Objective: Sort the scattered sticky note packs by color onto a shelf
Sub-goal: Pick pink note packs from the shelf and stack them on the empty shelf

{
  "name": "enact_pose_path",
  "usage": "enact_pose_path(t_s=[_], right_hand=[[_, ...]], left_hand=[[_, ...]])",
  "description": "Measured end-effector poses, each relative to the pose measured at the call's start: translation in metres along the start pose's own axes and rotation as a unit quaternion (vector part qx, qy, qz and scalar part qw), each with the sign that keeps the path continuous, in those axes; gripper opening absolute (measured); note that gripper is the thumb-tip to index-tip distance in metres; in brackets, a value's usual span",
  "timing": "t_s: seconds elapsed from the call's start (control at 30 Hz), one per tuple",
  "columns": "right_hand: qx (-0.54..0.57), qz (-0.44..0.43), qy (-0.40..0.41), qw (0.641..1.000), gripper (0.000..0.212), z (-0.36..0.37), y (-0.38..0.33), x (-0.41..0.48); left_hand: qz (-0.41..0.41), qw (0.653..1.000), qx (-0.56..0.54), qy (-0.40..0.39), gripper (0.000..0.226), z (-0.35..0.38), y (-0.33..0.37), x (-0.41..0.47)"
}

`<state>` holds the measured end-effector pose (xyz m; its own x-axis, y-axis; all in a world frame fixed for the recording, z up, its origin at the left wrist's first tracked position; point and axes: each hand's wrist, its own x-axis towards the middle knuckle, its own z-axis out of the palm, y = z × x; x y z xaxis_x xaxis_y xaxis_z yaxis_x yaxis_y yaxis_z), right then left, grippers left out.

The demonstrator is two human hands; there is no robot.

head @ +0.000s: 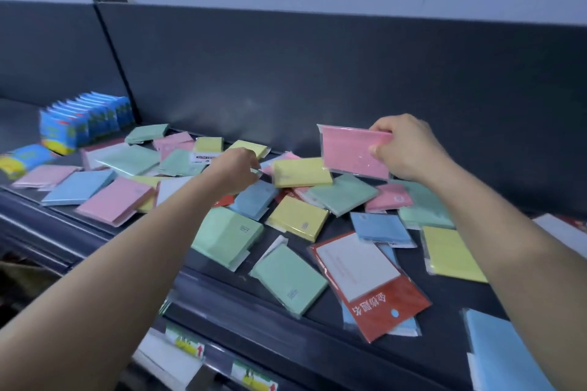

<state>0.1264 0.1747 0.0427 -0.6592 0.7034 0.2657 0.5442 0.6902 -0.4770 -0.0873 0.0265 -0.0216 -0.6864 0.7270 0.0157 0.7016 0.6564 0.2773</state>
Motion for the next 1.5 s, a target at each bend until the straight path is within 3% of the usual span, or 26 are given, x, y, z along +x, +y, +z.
enact_pose_path(t_s=[0.27,0.43,0.67,0.83,0.97,1.2,1.27,1.37,1.5], right_hand=[[-0.024,0.013,0.012,1.0,0.024,0.008,-0.013,0.001],[-0.028,0.04,0.017,0.999,0.023,0.015,-0.013,0.001],[-0.03,0.072,0.027,0.997,0.025,0.024,-0.013,-0.002],[-0.022,0.096,0.026,0.995,0.03,0.023,-0.018,-0.008],[-0.025,0.107,0.031,0.993,0.032,0.021,-0.019,-0.013],[-0.046,0.121,0.048,0.99,0.033,0.022,-0.02,-0.022],[-0.048,0.14,0.054,0.987,0.034,0.021,-0.017,-0.037],[-0.047,0.137,0.057,0.988,0.034,0.022,-0.018,-0.037],[-0.029,0.116,0.101,0.988,0.035,0.003,-0.022,-0.056]], left_hand=[[0.037,0.998,0.044,-0.025,0.01,0.005,0.004,0.032],[0.065,0.995,0.034,-0.071,0.029,0.001,0.015,0.045],[0.079,0.979,-0.095,-0.163,0.041,0.0,0.013,0.059],[0.076,0.975,-0.079,-0.192,0.084,0.004,0.016,0.062],[0.096,0.971,-0.058,-0.21,0.08,0.005,0.019,0.063],[0.175,0.937,-0.038,-0.301,0.092,-0.001,0.035,0.057],[0.178,0.939,0.024,-0.292,0.09,0.0,0.041,0.055],[0.178,0.956,0.087,-0.215,0.084,-0.003,0.038,0.054],[0.172,0.977,-0.034,-0.119,0.057,-0.027,0.039,0.028]])
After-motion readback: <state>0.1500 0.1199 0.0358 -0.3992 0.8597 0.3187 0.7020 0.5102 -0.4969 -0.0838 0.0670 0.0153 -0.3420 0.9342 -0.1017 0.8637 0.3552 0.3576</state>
